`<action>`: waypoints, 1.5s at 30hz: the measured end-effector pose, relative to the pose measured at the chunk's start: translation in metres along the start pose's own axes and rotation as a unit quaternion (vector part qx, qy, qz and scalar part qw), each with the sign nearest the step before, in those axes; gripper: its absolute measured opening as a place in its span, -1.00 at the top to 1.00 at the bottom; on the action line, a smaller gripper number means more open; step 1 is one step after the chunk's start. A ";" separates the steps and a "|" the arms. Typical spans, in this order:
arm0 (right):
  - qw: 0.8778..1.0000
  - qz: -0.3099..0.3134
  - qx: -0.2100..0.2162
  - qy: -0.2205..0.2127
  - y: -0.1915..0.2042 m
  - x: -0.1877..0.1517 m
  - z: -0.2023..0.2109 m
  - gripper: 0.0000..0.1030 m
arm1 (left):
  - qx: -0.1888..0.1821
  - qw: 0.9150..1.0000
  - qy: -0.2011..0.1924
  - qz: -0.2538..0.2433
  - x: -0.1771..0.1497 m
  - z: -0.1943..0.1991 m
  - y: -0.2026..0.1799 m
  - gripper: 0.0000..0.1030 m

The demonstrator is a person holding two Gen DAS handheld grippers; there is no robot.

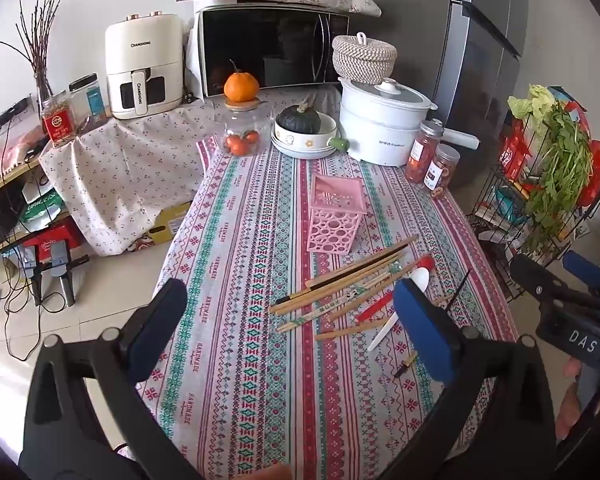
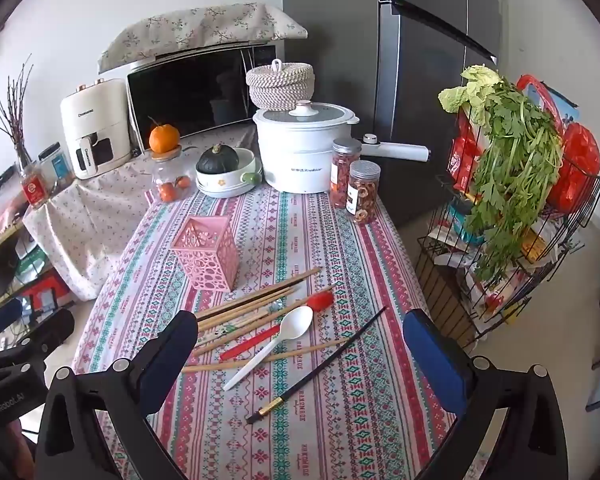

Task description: Organize utensils

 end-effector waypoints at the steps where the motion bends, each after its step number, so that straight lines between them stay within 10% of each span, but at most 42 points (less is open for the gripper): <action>1: 1.000 0.000 0.001 0.002 0.000 0.000 0.000 -1.00 | 0.001 1.000 -0.001 -0.001 0.000 0.000 0.000 -0.99; 45: 1.000 0.005 0.000 0.003 0.002 0.000 -0.001 -1.00 | -0.007 1.000 -0.003 0.008 -0.006 -0.002 0.000 -0.99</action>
Point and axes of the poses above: each gripper's, at about its wrist camera, not at the fingertips, and z roughly against the way its jaws point, y to its left, x to its top, the point moved 5 cm from there along -z, roughly the way its jaws point, and after that the axes turned 3 degrees about -z, right-handed, at the moved point
